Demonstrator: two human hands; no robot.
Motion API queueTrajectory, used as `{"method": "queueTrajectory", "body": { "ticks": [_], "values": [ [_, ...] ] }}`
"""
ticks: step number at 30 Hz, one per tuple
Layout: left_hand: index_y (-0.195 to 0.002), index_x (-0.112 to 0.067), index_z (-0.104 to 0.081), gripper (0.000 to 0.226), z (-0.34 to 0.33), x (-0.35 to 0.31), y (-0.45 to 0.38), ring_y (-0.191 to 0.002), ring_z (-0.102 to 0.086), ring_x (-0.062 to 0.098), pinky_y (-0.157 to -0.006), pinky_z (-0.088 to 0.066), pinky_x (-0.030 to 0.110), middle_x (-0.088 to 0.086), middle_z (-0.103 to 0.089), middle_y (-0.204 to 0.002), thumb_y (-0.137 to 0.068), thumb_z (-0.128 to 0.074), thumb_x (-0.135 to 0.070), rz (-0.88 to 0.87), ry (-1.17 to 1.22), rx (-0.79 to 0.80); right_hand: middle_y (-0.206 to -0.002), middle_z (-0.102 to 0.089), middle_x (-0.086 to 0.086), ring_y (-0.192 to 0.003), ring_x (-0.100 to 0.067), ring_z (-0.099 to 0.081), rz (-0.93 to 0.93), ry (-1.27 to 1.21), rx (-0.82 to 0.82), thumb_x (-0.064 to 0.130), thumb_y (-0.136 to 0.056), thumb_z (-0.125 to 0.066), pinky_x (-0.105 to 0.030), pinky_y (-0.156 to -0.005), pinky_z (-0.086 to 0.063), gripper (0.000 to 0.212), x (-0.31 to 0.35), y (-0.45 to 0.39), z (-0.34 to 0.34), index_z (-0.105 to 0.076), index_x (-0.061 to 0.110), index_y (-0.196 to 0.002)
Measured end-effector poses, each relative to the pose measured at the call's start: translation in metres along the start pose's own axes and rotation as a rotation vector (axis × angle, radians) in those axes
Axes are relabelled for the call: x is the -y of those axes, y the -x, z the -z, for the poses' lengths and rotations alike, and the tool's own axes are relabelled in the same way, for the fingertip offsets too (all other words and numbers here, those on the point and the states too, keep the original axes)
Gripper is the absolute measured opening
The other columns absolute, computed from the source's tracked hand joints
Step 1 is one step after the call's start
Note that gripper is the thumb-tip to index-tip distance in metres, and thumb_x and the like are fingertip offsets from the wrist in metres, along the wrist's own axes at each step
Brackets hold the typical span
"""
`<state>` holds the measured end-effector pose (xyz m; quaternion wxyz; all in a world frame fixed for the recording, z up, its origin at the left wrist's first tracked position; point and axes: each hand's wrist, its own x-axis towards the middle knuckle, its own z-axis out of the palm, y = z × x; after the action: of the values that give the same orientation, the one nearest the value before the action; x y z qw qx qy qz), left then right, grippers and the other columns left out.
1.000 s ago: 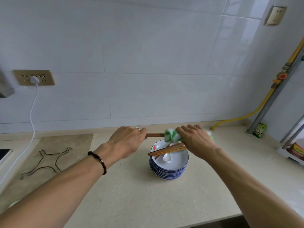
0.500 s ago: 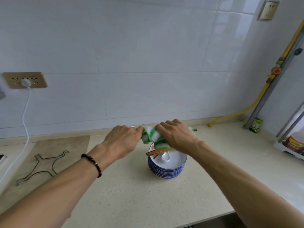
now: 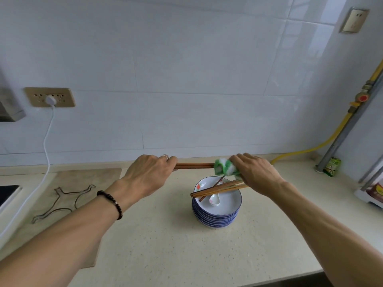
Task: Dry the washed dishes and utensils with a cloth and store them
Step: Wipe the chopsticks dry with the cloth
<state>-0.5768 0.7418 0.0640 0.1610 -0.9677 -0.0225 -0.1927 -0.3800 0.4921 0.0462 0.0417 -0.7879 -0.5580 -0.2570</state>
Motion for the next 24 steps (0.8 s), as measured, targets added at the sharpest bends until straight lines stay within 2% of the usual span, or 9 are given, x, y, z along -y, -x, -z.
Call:
{"method": "queueTrajectory", "body": {
  "ticks": [2,5,10,13,17,19,20,22,24],
  "values": [
    [-0.089,-0.015,-0.048,0.022,-0.002,-0.004,-0.003,-0.045,-0.033,0.020,-0.043,-0.020,0.030,-0.003,-0.035,-0.065,-0.106,-0.043,-0.027,-0.008,-0.003,-0.020,-0.078,-0.061,-0.006,-0.067,-0.031,-0.060,-0.008,0.061,-0.025,0.007,-0.076,-0.076,-0.037,-0.056,-0.047,0.025,0.012,-0.004,0.001,-0.059,0.010,-0.095],
    [-0.097,-0.015,-0.046,0.023,-0.004,-0.019,-0.012,-0.052,-0.042,0.024,-0.047,-0.023,0.033,0.000,-0.041,-0.072,-0.109,-0.032,-0.029,-0.045,0.022,-0.031,-0.078,-0.061,-0.005,-0.065,-0.028,-0.058,0.099,0.066,-0.070,0.013,-0.078,-0.075,-0.036,-0.055,-0.047,0.025,0.040,-0.022,0.002,-0.061,0.009,-0.098],
    [-0.075,-0.013,-0.050,0.025,0.000,0.001,0.001,-0.035,-0.022,0.017,-0.039,-0.009,0.022,-0.006,-0.026,-0.058,-0.093,-0.063,-0.025,-0.090,0.032,-0.059,-0.081,-0.062,-0.005,-0.066,-0.027,-0.060,0.105,0.061,-0.061,0.019,-0.085,-0.069,-0.031,-0.052,-0.044,0.020,0.009,0.003,0.007,-0.060,0.010,-0.100],
    [-0.074,-0.012,-0.050,0.028,-0.001,0.005,0.002,-0.033,-0.028,0.017,-0.039,-0.012,0.022,-0.004,-0.033,-0.054,-0.086,-0.074,-0.013,-0.065,0.006,-0.053,-0.080,-0.061,-0.008,-0.064,-0.029,-0.059,0.081,0.114,-0.094,0.009,-0.080,-0.073,-0.035,-0.055,-0.048,0.022,0.016,0.002,0.008,-0.061,0.006,-0.099],
    [-0.076,-0.011,-0.051,0.025,-0.003,0.006,0.004,-0.034,-0.037,0.018,-0.039,-0.016,0.024,0.000,-0.044,-0.054,-0.086,-0.073,-0.008,-0.033,0.000,-0.048,-0.075,-0.059,-0.008,-0.059,-0.027,-0.056,0.122,0.124,-0.131,0.026,-0.090,-0.046,-0.036,-0.049,-0.046,0.027,0.031,-0.007,0.016,-0.062,0.005,-0.095],
    [-0.077,-0.011,-0.051,0.021,-0.003,0.009,0.007,-0.035,-0.038,0.019,-0.038,-0.018,0.024,0.000,-0.045,-0.055,-0.092,-0.065,-0.017,-0.068,0.020,-0.068,-0.075,-0.059,-0.009,-0.060,-0.030,-0.057,0.144,0.120,-0.109,0.015,-0.088,-0.060,-0.037,-0.048,-0.046,0.013,0.032,-0.005,0.015,-0.061,0.004,-0.097],
    [-0.078,-0.012,-0.050,0.021,-0.003,0.011,0.009,-0.035,-0.039,0.019,-0.038,-0.019,0.024,0.000,-0.046,-0.056,-0.095,-0.058,-0.022,-0.092,0.035,-0.060,-0.077,-0.060,-0.009,-0.061,-0.030,-0.058,0.156,0.105,-0.089,0.013,-0.086,-0.069,-0.037,-0.048,-0.047,0.017,0.032,-0.004,0.015,-0.061,0.004,-0.098],
    [-0.079,-0.013,-0.049,0.024,-0.006,0.019,0.018,-0.035,-0.036,0.018,-0.038,-0.017,0.023,-0.002,-0.046,-0.056,-0.097,-0.048,-0.029,-0.103,0.050,-0.047,-0.080,-0.061,-0.006,-0.063,-0.027,-0.060,0.188,0.071,-0.039,0.031,-0.086,-0.075,-0.033,-0.047,-0.045,0.032,0.024,0.003,0.015,-0.063,0.006,-0.102],
    [-0.079,-0.014,-0.047,0.025,-0.010,0.035,0.030,-0.035,-0.029,0.016,-0.038,-0.014,0.022,-0.003,-0.047,-0.056,-0.098,-0.048,-0.030,-0.039,0.032,0.002,-0.080,-0.061,-0.004,-0.064,-0.027,-0.061,0.096,0.047,-0.012,0.053,-0.090,-0.062,-0.032,-0.043,-0.040,0.047,0.008,0.016,0.021,-0.063,0.008,-0.103]
  ]
}}
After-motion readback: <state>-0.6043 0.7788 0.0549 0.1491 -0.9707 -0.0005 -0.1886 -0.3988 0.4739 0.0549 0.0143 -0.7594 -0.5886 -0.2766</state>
